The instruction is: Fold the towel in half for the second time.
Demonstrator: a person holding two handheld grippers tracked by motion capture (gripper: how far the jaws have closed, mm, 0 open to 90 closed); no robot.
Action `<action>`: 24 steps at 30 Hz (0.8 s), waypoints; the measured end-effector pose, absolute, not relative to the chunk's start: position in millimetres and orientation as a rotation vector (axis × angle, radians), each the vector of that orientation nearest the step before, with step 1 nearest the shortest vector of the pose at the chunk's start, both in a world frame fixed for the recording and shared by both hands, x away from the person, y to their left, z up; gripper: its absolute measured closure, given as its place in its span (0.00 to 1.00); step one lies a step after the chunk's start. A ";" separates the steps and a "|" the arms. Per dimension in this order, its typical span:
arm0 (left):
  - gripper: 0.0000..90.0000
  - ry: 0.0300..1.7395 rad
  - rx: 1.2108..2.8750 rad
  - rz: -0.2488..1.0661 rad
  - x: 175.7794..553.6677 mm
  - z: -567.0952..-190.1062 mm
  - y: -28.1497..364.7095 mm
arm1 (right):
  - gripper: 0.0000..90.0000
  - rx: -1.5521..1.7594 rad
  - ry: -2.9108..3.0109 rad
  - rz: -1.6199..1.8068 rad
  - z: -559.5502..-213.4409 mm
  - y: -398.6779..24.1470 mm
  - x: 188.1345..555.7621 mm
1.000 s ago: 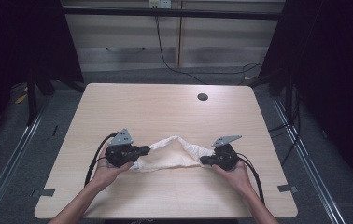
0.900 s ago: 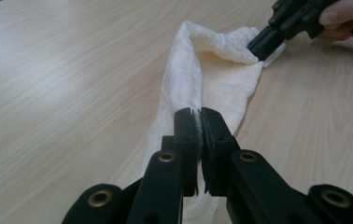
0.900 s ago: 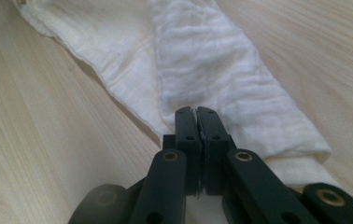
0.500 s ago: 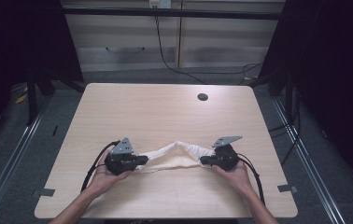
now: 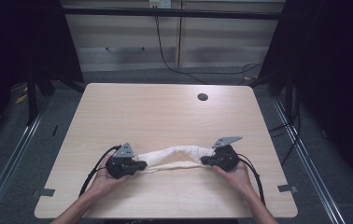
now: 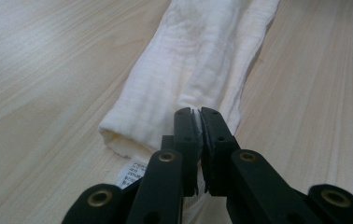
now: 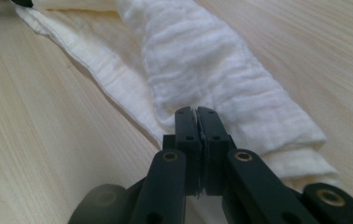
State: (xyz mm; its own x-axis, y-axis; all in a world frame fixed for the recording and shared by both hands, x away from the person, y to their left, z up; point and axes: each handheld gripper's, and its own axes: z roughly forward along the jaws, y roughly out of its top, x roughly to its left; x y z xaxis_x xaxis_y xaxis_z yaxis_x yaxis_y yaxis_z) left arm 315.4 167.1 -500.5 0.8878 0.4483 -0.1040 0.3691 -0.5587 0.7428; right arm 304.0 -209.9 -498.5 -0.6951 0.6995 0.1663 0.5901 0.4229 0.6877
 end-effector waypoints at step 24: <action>0.96 0.612 2.199 0.139 309.0 -503.7 173.0 | 0.97 1.177 2.447 1.132 -497.5 -243.2 252.8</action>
